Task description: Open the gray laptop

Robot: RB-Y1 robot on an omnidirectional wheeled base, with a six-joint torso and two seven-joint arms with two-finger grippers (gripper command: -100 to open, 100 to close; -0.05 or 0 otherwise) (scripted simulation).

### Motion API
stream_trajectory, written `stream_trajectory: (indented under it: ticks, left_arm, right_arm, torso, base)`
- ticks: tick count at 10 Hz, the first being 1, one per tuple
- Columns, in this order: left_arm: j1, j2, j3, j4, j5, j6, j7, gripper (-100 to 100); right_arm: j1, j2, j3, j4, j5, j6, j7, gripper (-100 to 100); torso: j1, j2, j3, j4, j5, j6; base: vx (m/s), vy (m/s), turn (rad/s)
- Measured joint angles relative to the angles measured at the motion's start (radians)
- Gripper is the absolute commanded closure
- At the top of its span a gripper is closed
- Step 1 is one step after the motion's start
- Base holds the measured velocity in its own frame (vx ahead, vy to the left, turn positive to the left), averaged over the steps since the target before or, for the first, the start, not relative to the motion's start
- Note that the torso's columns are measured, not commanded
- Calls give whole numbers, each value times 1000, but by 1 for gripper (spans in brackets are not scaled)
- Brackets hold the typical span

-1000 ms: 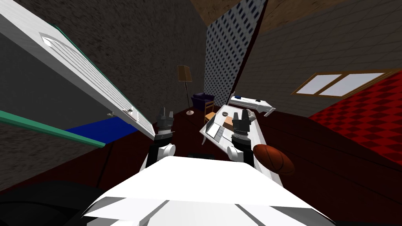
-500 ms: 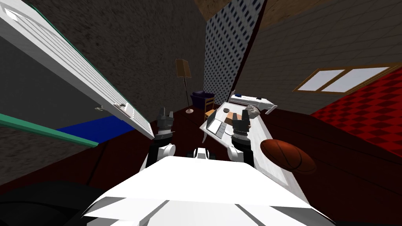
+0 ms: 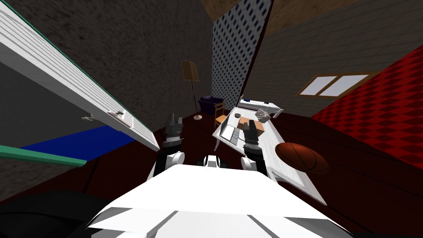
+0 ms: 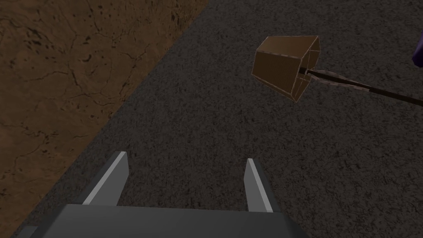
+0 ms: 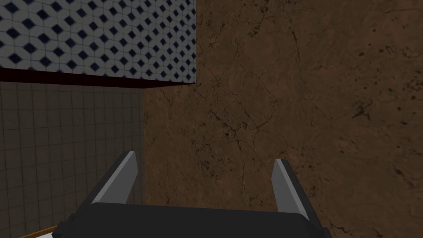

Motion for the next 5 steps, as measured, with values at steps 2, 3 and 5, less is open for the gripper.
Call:
stream_trajectory:
  ticks: [2, 3, 5]
  left_arm:
    - [0, 0, 0, 0, 0, 0, 0, 0]
    - [0, 0, 0, 0, 0, 0, 0, 0]
    - [0, 0, 0, 0, 0, 0, 0, 0]
  right_arm:
    - [6, -26, -14, 50, -1, -18, 53, -100]
    - [11, -38, -21, 79, -2, -31, 81, -100]
    - [1, -47, -29, 120, 0, -38, 126, -100]
  torso:
    - [0, 0, 0, 0, 0, 0]
    - [2, 1, 1, 0, 0, 0]
    - [-2, 1, 1, 0, -1, 0]
  base:
    - [54, 185, -205]
    - [41, 158, -62]
    - [58, 153, -191]
